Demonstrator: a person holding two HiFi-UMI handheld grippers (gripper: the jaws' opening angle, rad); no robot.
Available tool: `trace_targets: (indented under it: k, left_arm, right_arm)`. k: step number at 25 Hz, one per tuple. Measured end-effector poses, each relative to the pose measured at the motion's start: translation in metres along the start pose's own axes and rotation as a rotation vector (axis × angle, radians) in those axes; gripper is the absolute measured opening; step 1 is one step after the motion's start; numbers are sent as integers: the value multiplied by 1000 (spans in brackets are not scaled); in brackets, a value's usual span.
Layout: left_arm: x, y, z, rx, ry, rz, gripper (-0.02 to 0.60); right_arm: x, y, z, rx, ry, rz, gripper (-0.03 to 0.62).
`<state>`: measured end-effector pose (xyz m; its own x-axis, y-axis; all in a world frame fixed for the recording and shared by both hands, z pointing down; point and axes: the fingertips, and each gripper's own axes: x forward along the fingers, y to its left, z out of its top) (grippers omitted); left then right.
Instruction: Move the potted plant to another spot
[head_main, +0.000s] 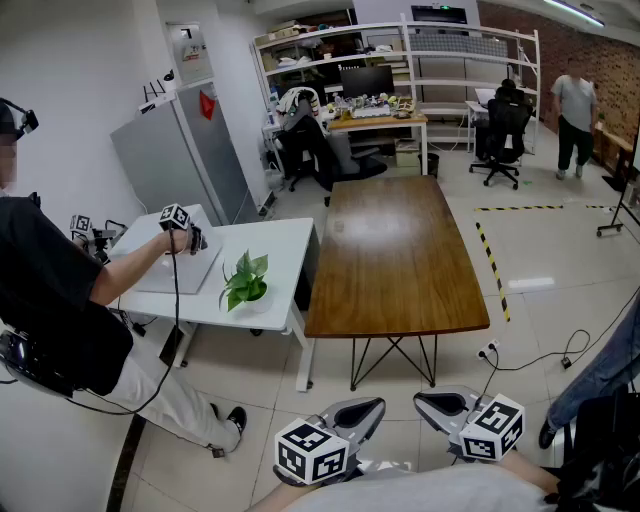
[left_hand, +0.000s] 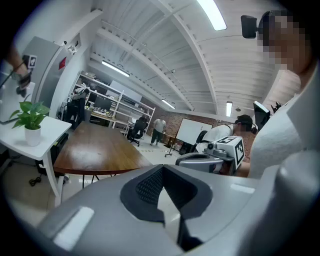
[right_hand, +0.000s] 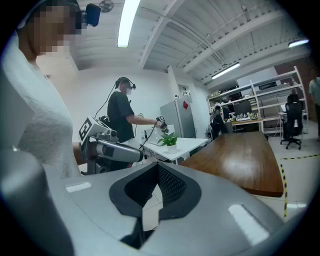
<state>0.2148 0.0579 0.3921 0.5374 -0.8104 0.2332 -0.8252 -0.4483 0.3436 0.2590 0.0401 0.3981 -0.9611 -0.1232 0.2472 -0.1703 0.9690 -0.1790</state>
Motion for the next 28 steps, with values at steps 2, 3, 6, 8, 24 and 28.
trace_targets:
  k: [2,3,6,8,24,28]
  left_arm:
    - [-3,18,2,-5,-1,2,-3]
    - [-4,29,4,-8,-3,5,-3]
    - [-10,67,12,-19,-16,22,-3]
    - [-17,94,16,-31,-16,37,-3]
    - [-88,317,71,-85,-41,169,-3]
    - [-100,352,72,-99,-39,182,-3]
  right_arm:
    - [17,-6,2,-1,-4,0,6]
    - [27,-10,4,-4,-6,3,6]
    - [62,-21,11,-16,-2,20,6]
    - [89,-28,15,-16,5,31,6]
    - [322,-58,76,-81,20,136,23]
    - [361,-61,78,-81,30,155,29]
